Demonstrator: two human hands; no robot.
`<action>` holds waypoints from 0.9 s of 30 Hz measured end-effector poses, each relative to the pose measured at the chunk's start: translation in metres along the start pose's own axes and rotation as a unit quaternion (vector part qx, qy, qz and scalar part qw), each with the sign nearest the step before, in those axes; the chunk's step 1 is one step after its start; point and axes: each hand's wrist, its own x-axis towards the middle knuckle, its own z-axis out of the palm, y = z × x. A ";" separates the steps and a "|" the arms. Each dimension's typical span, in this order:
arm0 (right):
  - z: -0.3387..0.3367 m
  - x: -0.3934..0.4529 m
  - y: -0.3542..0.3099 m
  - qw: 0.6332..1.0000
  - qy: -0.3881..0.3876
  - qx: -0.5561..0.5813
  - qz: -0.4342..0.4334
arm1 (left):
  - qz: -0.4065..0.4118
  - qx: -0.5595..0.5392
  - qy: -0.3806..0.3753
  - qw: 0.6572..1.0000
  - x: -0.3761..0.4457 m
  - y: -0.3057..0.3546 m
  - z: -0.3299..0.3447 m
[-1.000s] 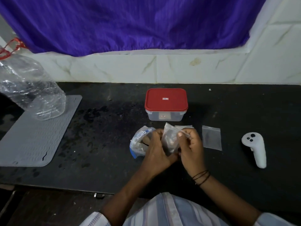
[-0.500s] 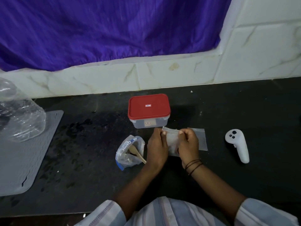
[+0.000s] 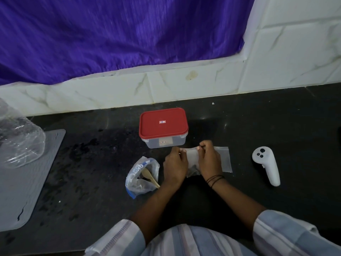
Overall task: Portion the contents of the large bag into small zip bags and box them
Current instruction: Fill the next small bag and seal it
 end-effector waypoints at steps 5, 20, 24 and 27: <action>0.002 0.010 0.010 0.992 -0.067 -0.105 0.031 | -0.016 0.122 -0.067 0.990 0.024 -0.001 0.000; -0.040 0.011 0.042 0.983 0.001 -0.179 0.047 | 0.125 0.181 0.007 0.976 0.021 0.006 0.008; -0.061 0.014 0.066 0.962 -0.019 -0.259 0.086 | 0.284 0.160 -0.029 0.945 0.014 0.025 0.021; -0.064 0.016 0.073 0.944 -0.040 -0.318 0.084 | 0.379 0.186 -0.096 0.901 0.008 0.039 0.041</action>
